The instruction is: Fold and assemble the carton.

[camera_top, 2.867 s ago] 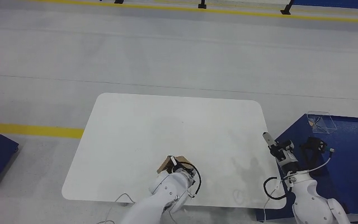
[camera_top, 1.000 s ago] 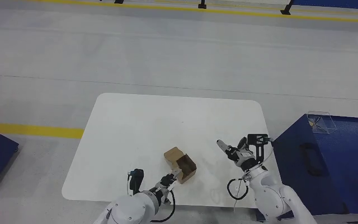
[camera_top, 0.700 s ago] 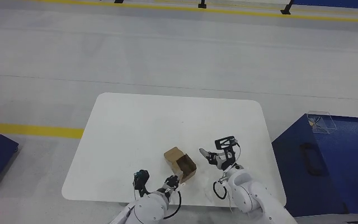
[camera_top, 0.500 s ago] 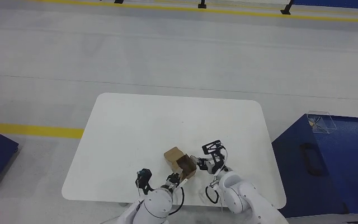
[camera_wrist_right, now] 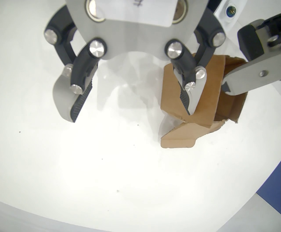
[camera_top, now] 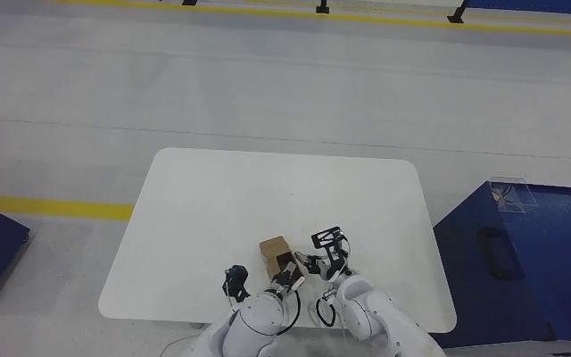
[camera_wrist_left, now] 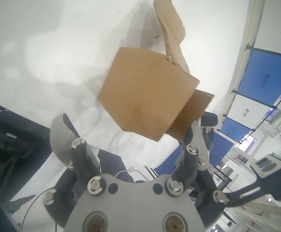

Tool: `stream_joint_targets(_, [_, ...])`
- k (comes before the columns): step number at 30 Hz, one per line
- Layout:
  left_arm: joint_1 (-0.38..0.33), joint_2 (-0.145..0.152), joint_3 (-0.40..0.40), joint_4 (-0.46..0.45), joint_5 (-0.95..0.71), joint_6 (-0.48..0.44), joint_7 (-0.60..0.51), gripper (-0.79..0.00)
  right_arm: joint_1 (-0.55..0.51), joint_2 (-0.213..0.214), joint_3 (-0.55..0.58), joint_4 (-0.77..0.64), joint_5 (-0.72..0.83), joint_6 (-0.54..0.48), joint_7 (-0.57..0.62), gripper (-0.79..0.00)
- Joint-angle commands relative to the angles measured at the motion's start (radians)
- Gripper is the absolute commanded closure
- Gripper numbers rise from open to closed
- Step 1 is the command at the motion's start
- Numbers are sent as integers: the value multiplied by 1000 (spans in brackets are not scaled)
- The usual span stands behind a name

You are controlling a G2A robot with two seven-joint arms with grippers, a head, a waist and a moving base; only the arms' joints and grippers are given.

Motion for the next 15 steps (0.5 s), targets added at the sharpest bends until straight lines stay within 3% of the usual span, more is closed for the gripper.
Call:
stream_joint_targets(1, [45,8,-18,-69,22,0,20,-785,-10,-2,14,-16,15,14,-11,-785])
stream_joint_targets(5, [131,31,-71,-176,76,0,34,-785,-33,-1,34,-50,21,10,-7,-785])
stream_joint_targets(7, [160,43,-92,-187,97,0,17,-785,-45,-2,34,-58,15,2,-1,-785])
stream_joint_targets(11, [144,61,-87,-106,140,0,-40,-785,-48,-8,11,-50,-16,2,4,-785])
stream_joint_targets(15, [95,60,-62,-31,128,0,-90,-785,-42,-17,-15,-40,-42,11,8,-785])
